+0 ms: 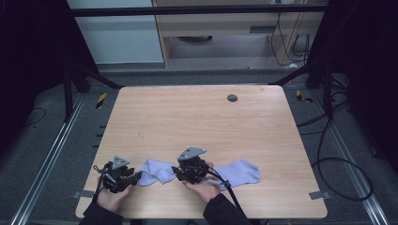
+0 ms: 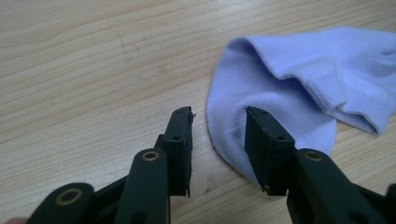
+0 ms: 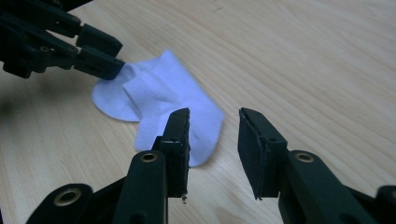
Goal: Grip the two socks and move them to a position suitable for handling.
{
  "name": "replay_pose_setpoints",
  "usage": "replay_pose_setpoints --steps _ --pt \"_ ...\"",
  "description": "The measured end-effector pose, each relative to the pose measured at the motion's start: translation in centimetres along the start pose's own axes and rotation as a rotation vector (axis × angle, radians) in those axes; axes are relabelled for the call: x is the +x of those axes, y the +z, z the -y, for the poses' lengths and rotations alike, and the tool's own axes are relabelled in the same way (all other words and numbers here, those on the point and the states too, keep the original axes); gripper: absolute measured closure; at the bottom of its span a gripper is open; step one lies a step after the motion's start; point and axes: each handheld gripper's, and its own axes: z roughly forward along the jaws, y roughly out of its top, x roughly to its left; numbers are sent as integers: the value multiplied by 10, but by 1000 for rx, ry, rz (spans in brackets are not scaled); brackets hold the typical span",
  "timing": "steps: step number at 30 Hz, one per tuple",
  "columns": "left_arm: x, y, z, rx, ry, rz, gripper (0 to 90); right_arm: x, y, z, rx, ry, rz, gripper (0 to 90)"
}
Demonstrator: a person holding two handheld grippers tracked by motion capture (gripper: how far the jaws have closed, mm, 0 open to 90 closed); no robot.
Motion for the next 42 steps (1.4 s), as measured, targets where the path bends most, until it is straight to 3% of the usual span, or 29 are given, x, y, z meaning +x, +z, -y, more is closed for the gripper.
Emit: replay_pose_setpoints --steps 13,26,37,42 --pt "-1 6 0 27 3 13 715 24 36 6 70 -50 -46 656" --pt "-3 6 -1 35 7 22 821 37 53 9 106 -88 -79 681" --pt "-3 5 -3 31 11 31 860 38 54 8 118 -49 -95 851" --pt "-3 6 -3 27 11 34 861 33 46 7 71 -12 -103 863"
